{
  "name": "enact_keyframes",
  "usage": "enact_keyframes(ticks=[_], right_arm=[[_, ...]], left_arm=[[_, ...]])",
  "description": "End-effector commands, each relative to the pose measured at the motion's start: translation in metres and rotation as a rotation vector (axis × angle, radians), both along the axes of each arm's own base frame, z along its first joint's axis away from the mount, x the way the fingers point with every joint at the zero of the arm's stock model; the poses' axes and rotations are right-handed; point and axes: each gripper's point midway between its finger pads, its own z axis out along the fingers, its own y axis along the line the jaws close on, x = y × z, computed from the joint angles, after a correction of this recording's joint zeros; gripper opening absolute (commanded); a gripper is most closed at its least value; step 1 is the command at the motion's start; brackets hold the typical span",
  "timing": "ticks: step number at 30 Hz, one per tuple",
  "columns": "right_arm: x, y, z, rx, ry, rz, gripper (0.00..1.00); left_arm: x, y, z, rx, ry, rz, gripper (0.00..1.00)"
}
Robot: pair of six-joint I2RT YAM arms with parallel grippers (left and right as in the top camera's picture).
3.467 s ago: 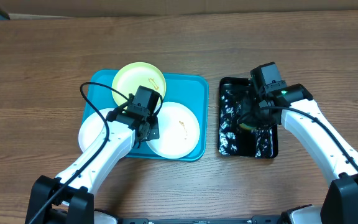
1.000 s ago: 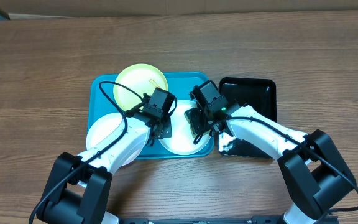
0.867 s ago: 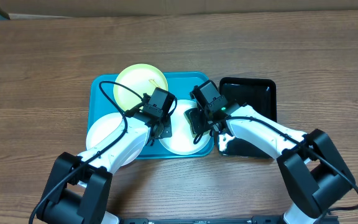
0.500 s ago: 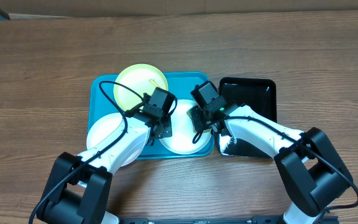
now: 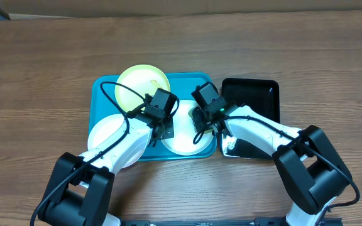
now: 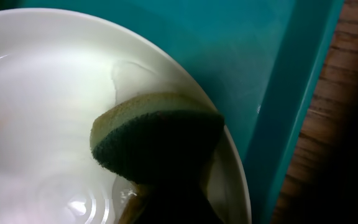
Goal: Clean dirty plates on tray and stack at the side
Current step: 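Scrub the white plate with the sponge while the left gripper holds it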
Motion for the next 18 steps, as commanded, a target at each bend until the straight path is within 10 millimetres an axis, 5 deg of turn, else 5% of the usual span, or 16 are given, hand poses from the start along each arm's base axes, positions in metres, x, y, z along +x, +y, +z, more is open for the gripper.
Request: enact_keyframes(ticks=[1, 8, 18], right_arm=[[-0.014, -0.001, -0.027, -0.004, 0.088, -0.009, 0.04], [-0.017, -0.003, -0.028, -0.015, 0.102, -0.01, 0.04], [-0.031, 0.013, -0.032, 0.088, 0.2, -0.04, 0.04]], left_arm=[[-0.006, 0.002, -0.016, 0.011, 0.035, 0.01, 0.04], [-0.009, 0.003, -0.04, 0.035, 0.086, 0.01, 0.04], [-0.007, 0.002, -0.038, 0.029, 0.077, 0.009, 0.04]])
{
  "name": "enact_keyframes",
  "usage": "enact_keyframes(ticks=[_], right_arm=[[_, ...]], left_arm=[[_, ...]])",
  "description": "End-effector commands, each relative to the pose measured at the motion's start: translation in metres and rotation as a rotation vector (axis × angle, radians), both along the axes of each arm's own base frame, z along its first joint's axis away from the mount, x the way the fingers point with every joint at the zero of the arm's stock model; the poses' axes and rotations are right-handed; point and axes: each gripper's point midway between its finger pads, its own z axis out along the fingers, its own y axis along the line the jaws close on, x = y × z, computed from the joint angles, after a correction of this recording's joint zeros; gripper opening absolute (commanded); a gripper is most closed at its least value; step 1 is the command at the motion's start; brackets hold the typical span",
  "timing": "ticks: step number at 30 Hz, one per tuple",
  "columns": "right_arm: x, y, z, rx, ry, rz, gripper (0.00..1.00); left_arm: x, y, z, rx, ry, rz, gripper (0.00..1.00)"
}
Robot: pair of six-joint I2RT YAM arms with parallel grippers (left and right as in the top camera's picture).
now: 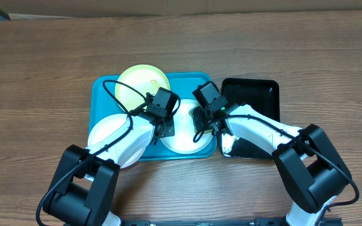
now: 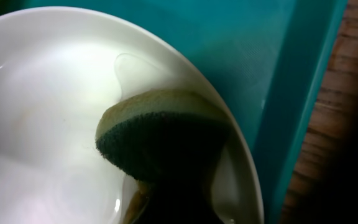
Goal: Clean dirty plates on tray and stack at the side
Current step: 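Scrub the white plate with the sponge while the left gripper holds it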
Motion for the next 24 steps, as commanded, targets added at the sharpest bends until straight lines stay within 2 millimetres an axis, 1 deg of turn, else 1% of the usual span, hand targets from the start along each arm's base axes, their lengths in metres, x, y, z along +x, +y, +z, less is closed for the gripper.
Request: enact_keyframes(ticks=[1, 5, 7, 10, 12, 13, 15, 20, 22, 24], right_arm=[[-0.03, 0.013, -0.033, 0.054, 0.163, 0.002, 0.04], [-0.039, 0.025, -0.049, 0.079, 0.209, 0.01, 0.04], [-0.045, 0.038, -0.054, 0.125, 0.234, 0.039, 0.04], [-0.049, 0.058, -0.047, 0.222, 0.254, 0.082, 0.04], [-0.048, 0.068, -0.037, 0.278, 0.256, 0.106, 0.04], [-0.044, 0.07, -0.032, 0.29, 0.25, 0.106, 0.04], [-0.037, 0.071, -0.018, 0.302, 0.229, 0.106, 0.04], [-0.018, 0.065, 0.028, 0.346, 0.152, 0.084, 0.04], [-0.013, 0.055, 0.039, 0.334, 0.13, 0.057, 0.04], [-0.009, 0.037, 0.043, 0.285, 0.116, 0.013, 0.04]], left_arm=[[-0.016, 0.002, -0.027, 0.009, 0.086, 0.003, 0.04], [-0.015, 0.001, -0.027, 0.007, 0.082, 0.003, 0.04], [-0.015, 0.001, -0.027, 0.007, 0.082, 0.003, 0.04], [-0.016, 0.001, -0.027, 0.008, 0.084, 0.003, 0.04], [-0.015, 0.001, -0.027, 0.008, 0.083, 0.003, 0.04], [-0.015, 0.001, -0.027, 0.008, 0.083, 0.003, 0.04], [-0.015, 0.001, -0.027, 0.008, 0.083, 0.003, 0.04], [-0.017, 0.002, -0.027, 0.01, 0.088, 0.003, 0.04], [-0.017, 0.002, -0.027, 0.01, 0.089, 0.003, 0.04], [-0.017, 0.002, -0.027, 0.01, 0.089, 0.003, 0.04]])
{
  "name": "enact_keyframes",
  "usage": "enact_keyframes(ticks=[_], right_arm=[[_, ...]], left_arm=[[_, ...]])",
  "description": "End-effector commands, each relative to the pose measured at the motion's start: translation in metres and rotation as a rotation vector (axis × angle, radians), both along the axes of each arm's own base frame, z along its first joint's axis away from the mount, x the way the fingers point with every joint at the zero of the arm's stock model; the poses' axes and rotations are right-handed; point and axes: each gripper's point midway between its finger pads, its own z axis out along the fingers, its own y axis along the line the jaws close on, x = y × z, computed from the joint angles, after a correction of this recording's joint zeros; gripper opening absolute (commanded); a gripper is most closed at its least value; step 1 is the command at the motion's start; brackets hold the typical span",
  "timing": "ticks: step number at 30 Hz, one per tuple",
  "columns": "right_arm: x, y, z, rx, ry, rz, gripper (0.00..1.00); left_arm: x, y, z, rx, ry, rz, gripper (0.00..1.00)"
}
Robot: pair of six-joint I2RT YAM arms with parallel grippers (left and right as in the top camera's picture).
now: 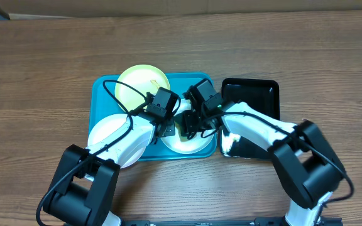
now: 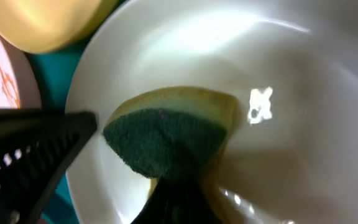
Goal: Clean dirty plates on tray and stack at the side
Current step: 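Scrub the white plate with the sponge while the left gripper holds it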
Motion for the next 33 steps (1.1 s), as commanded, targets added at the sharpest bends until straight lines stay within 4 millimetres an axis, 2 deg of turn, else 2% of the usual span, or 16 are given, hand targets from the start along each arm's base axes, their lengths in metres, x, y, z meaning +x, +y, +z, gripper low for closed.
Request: enact_keyframes(ticks=[1, 8, 13, 18, 21, 26, 33], right_arm=[[0.014, -0.018, 0.025, -0.017, -0.055, -0.061, 0.04], [0.013, -0.056, 0.001, -0.19, -0.053, -0.131, 0.04], [0.004, -0.066, -0.016, -0.215, -0.017, -0.189, 0.04], [-0.008, -0.067, -0.038, -0.181, 0.016, -0.279, 0.04], [-0.018, -0.059, -0.044, -0.132, 0.049, -0.287, 0.04], [-0.028, -0.02, -0.032, 0.019, 0.075, -0.205, 0.04], [-0.021, 0.007, -0.018, 0.109, 0.017, -0.189, 0.04]], left_arm=[[-0.019, 0.004, -0.028, 0.018, 0.095, 0.004, 0.04], [-0.019, 0.004, -0.027, 0.017, 0.095, 0.004, 0.04], [-0.019, 0.004, -0.028, 0.018, 0.096, 0.004, 0.04], [-0.019, 0.004, -0.027, 0.018, 0.095, 0.004, 0.04], [-0.019, 0.004, -0.027, 0.018, 0.096, 0.004, 0.04], [-0.019, 0.004, -0.027, 0.017, 0.096, 0.004, 0.04], [-0.02, 0.004, -0.028, 0.019, 0.1, 0.004, 0.04]])
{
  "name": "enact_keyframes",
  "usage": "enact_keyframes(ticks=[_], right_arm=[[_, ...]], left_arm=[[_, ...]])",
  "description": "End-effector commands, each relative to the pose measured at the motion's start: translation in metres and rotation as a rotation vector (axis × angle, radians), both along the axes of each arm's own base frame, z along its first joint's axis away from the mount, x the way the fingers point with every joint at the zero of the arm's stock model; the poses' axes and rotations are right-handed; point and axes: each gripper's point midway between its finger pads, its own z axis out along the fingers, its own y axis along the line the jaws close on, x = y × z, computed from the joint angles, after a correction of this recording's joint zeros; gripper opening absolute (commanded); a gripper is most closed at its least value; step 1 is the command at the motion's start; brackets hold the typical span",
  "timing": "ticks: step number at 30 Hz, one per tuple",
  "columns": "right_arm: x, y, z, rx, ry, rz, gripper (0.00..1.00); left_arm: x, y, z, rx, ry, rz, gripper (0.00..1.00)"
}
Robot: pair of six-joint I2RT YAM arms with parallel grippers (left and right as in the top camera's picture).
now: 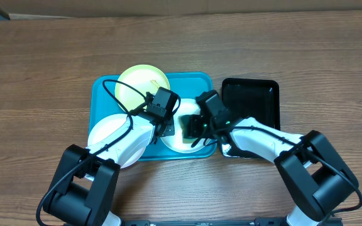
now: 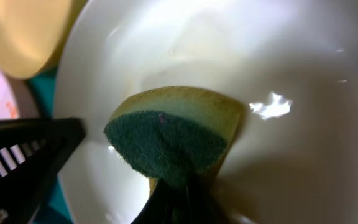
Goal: Clean dirty plates on tray and stack at the side
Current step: 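Scrub the white plate with the sponge while the left gripper holds it, then move the sponge back over the black tray with the right gripper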
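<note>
A white plate (image 1: 180, 143) (image 2: 278, 68) lies at the front right of the teal tray (image 1: 105, 88). My right gripper (image 1: 192, 127) (image 2: 179, 199) is shut on a yellow-and-green sponge (image 2: 173, 134) pressed onto the plate's inside. My left gripper (image 1: 163, 129) sits at the plate's left rim; its black finger (image 2: 23, 155) shows at the left of the right wrist view, and whether it grips the rim cannot be told. A yellow-green plate (image 1: 142, 85) (image 2: 23, 31) lies at the tray's back, and another white plate (image 1: 109, 141) at its front left.
A black tray (image 1: 256, 94) stands just right of the teal tray, under my right arm. Brown wooden table (image 1: 43, 56) lies all around.
My right gripper with the sponge has moved slightly toward the front on the white plate. The left gripper has stayed at the plate's left rim.
The sponge first pressed on the white plate's right rim next to the tray's edge, and stayed there at the second moment. Then it was at the plate's left side near my left finger, and now it rests a little nearer the front.
</note>
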Motion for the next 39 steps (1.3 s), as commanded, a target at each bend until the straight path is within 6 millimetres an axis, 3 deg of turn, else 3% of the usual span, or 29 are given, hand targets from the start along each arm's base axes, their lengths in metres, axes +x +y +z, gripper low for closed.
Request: enact_keyframes(ticks=[1, 4, 8, 12, 16, 19, 28, 31, 39], right_arm=[[-0.009, 0.012, -0.004, 0.046, 0.027, 0.023, 0.04], [0.015, 0.013, 0.017, 0.096, -0.036, 0.004, 0.04], [0.045, 0.008, 0.066, 0.211, -0.107, 0.013, 0.04], [0.063, -0.019, 0.103, 0.253, -0.147, -0.044, 0.04], [0.06, -0.053, 0.119, 0.192, -0.173, -0.057, 0.04], [0.051, -0.082, 0.113, 0.085, -0.15, -0.083, 0.04], [0.009, -0.18, 0.054, -0.444, 0.017, -0.209, 0.04], [0.001, -0.193, 0.042, -0.504, 0.028, -0.222, 0.04], [-0.004, -0.196, 0.015, -0.498, 0.005, -0.239, 0.04]], left_arm=[[-0.021, 0.002, -0.028, 0.011, 0.104, 0.001, 0.04], [-0.022, 0.003, -0.028, 0.014, 0.11, 0.001, 0.04], [-0.023, 0.004, -0.029, 0.019, 0.116, -0.006, 0.04], [-0.023, 0.004, -0.028, 0.02, 0.116, -0.005, 0.04], [-0.023, 0.004, -0.028, 0.019, 0.116, -0.005, 0.04], [-0.023, 0.004, -0.028, 0.02, 0.116, -0.006, 0.04], [-0.02, 0.003, -0.026, 0.019, 0.109, -0.017, 0.04], [-0.018, 0.001, -0.023, 0.019, 0.11, -0.017, 0.04], [-0.011, -0.002, -0.005, 0.026, 0.12, -0.02, 0.04]])
